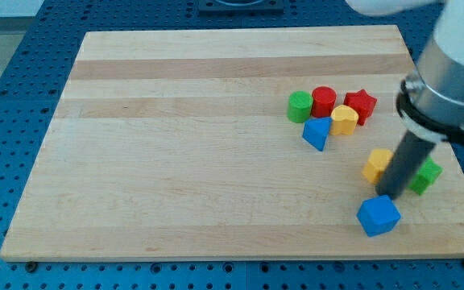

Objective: Slide the blue cube below yellow hexagon

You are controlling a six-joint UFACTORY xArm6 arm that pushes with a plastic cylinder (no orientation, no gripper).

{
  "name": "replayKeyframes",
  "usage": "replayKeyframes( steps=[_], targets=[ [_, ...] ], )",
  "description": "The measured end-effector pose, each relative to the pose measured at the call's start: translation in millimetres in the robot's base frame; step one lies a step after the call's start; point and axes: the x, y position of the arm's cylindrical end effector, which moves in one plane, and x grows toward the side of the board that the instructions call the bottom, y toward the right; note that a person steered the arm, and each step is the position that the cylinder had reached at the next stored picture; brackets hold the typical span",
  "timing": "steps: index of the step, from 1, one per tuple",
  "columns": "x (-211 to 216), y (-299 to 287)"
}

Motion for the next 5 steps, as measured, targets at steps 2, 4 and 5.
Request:
replayKeyframes(
  steps=[2, 4, 5],
  targets=[
    [16.3, 16.2],
    [62.6, 71.1],
    [83.5, 61.4]
  ],
)
